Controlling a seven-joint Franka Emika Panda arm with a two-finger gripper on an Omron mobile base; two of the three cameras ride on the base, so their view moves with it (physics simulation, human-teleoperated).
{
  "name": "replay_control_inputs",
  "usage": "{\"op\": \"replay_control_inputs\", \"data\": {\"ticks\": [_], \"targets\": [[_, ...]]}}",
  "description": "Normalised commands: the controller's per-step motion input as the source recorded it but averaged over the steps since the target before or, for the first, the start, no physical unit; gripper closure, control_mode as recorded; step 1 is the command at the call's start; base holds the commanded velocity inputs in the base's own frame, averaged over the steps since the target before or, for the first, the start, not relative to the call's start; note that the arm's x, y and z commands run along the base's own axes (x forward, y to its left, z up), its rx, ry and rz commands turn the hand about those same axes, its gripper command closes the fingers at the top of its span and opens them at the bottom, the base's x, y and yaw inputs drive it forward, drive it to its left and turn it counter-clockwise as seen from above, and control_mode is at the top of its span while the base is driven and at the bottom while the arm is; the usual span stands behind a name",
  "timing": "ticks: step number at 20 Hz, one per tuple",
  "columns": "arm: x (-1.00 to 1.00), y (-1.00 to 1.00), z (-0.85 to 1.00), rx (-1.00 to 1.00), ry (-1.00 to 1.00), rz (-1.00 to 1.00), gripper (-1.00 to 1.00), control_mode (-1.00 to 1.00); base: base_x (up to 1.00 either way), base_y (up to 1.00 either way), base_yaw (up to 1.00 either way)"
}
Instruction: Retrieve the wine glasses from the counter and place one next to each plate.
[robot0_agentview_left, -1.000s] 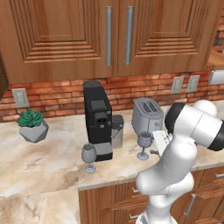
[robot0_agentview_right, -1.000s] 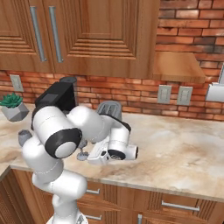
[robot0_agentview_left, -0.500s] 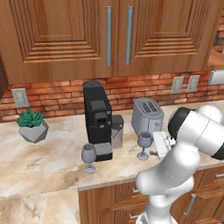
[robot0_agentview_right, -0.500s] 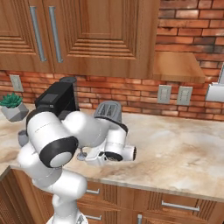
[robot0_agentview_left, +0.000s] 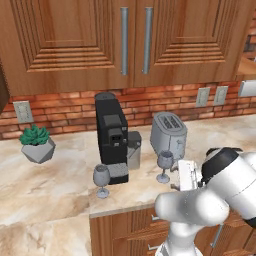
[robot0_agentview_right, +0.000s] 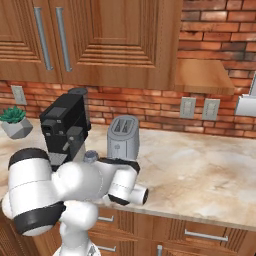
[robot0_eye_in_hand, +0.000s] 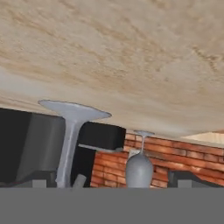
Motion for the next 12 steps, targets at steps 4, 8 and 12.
{"op": "replay_control_inputs", "data": {"ticks": [4,8,12], "targets": [[-0.02,0.04,0.0,0.0,0.0,-0.1,-1.0,-1.0,0.0,0.0,0.0],[0.01,-0.01,0.0,0.0,0.0,-0.12,-1.0,-1.0,0.0,0.0,0.0],[0.03,-0.02,-0.09,0.0,0.05,-0.14,-1.0,-1.0,0.0,0.0,0.0]]}}
